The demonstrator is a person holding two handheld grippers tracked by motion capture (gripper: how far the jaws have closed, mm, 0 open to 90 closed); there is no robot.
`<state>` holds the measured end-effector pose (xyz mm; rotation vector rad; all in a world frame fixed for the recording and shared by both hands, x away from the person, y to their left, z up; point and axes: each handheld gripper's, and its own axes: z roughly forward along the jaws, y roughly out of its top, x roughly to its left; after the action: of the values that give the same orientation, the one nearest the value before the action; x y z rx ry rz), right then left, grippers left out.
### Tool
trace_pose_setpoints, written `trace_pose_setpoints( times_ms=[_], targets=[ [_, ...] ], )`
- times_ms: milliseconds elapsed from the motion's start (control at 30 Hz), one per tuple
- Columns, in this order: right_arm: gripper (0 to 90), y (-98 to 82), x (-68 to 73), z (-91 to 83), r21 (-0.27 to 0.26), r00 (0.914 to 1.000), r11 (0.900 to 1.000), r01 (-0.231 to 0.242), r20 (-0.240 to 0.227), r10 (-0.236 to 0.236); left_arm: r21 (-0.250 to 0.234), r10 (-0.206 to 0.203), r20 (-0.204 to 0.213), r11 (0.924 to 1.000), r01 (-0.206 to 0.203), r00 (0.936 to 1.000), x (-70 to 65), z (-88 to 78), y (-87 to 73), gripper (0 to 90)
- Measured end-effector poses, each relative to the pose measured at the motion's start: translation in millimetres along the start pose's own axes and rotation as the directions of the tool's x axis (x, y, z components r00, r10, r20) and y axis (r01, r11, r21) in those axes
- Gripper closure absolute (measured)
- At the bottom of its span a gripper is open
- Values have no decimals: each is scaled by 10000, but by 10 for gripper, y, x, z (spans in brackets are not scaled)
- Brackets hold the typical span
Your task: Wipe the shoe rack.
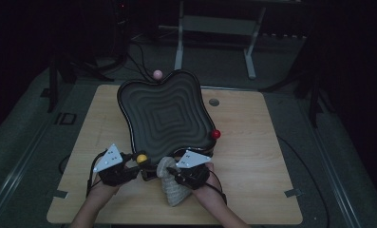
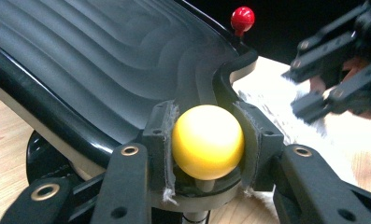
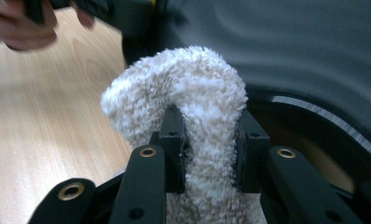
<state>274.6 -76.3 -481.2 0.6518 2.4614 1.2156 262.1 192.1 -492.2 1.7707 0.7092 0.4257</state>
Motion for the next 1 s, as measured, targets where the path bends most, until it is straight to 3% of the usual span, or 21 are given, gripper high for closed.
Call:
trace_pose_setpoints(
  times_ms=[100, 233, 333, 467, 633, 833, 1000],
  targets=[
    [696, -19, -35, 1, 257, 10000, 9997, -12, 61, 10, 35, 11, 9, 10000, -11, 10000, 0, -1, 3, 604],
    [696, 32, -145, -89, -102, 9983, 9995, -311, 481, 316, 17, 19, 62, 10000, -19, 10000, 5, 1, 2, 604],
    [696, -26, -122, -3, -108, 9969, 9993, -359, 690, 366, -8, -3, 89, 10000, 3, 10000, 9, 0, -2, 604],
    [696, -103, -142, 55, 243, 9974, 9985, -490, 533, 477, -16, -5, 86, 10000, 5, 10000, 7, 0, -2, 604],
    [695, -1, -242, -77, -188, 9940, 9982, -573, 923, 588, 10, 15, 116, 10000, -16, 9999, 11, 0, 1, 604],
    [696, -118, -264, 28, 60, 9909, 9959, -898, 1007, 887, 30, 28, 157, 10000, -28, 9999, 16, 0, 2, 604],
    [696, -48, -324, -102, -160, 9884, 9955, -935, 1187, 948, 43, 25, 169, 10000, -26, 9999, 16, -1, 3, 604]
  ],
)
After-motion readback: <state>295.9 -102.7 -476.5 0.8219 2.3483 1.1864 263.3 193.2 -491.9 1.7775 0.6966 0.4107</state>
